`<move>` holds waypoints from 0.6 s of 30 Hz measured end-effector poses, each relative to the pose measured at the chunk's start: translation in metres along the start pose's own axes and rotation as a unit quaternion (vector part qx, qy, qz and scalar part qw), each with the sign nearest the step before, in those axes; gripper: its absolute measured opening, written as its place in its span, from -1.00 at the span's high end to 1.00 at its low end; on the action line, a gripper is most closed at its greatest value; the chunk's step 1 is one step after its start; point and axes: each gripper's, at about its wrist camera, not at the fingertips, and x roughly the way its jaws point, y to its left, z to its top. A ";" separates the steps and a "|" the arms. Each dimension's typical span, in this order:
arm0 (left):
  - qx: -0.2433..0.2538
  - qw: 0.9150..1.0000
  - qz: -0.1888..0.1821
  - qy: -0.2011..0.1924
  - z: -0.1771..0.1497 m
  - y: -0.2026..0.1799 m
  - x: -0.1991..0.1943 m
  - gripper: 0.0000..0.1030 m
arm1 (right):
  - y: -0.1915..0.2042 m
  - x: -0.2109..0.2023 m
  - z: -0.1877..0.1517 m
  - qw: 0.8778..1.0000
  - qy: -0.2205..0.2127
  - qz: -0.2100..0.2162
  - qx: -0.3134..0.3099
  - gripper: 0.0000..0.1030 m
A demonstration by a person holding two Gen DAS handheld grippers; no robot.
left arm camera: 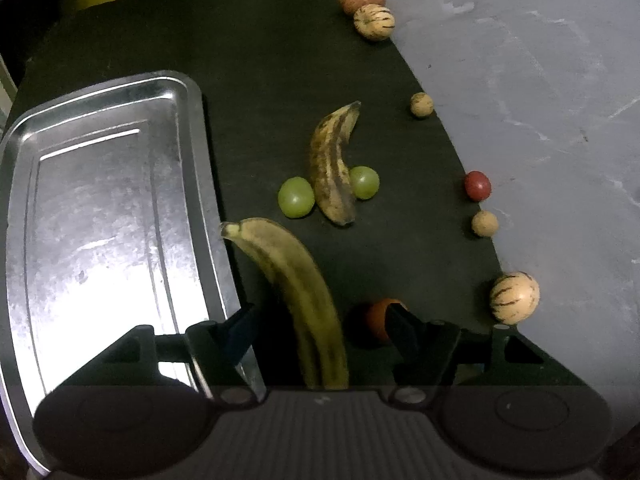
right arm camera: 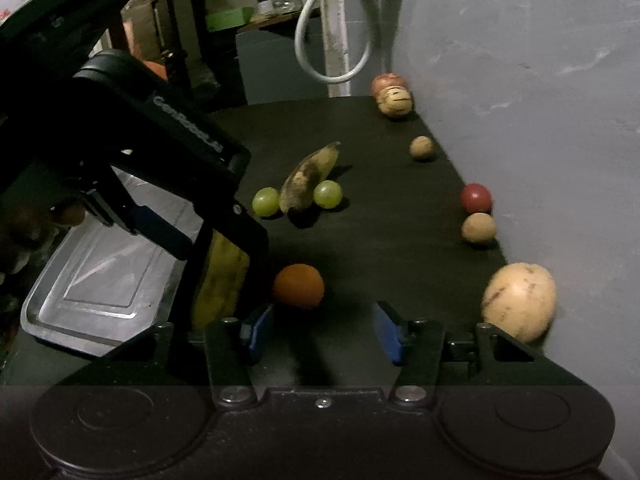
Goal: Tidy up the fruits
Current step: 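Grasp the yellow banana with the left tool while the right tool approaches the orange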
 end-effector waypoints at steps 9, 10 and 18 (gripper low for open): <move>-0.024 1.000 0.001 0.004 0.000 0.002 0.013 -0.11 | 0.002 0.013 0.000 1.000 0.007 0.014 -0.003 0.00; -0.027 1.000 0.001 0.003 0.000 0.003 0.014 -0.11 | 0.002 0.014 0.001 1.000 0.007 0.014 -0.004 0.00; -0.054 0.999 0.005 0.001 0.002 0.006 0.021 -0.09 | 0.001 0.021 0.003 1.000 0.005 0.017 -0.007 0.13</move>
